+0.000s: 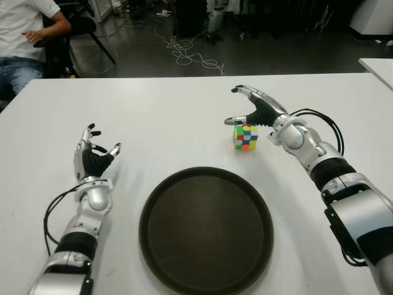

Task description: Pick up the Rubik's Cube and put it in the plate

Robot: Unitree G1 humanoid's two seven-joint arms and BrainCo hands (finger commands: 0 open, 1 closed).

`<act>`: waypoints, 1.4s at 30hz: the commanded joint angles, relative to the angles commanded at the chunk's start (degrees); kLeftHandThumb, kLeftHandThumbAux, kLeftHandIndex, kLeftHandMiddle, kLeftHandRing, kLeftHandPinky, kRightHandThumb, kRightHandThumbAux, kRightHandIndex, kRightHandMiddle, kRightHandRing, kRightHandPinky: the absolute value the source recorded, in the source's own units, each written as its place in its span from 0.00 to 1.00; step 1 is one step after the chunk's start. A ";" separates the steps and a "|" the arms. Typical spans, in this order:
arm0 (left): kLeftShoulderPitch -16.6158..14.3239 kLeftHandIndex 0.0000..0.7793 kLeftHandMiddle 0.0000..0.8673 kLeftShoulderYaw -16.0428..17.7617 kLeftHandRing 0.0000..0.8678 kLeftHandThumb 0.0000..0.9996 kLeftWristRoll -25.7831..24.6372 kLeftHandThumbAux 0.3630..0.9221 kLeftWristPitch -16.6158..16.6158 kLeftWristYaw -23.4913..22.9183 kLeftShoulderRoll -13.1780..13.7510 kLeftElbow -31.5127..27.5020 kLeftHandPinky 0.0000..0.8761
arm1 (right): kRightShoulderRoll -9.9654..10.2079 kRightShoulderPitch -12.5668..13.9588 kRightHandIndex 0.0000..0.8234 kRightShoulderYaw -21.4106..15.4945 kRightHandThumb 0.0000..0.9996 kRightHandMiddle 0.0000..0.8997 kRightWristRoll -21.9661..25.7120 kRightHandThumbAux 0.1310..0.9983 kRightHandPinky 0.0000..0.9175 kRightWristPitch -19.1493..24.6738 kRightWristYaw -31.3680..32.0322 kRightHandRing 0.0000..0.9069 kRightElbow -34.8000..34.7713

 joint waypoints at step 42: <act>-0.27 0.00 0.61 -0.03 0.85 0.00 -0.01 0.64 -0.62 0.34 -0.01 0.60 0.84 | -0.89 -0.74 0.00 3.89 0.00 0.00 -4.33 0.34 0.00 3.00 -1.23 0.00 0.80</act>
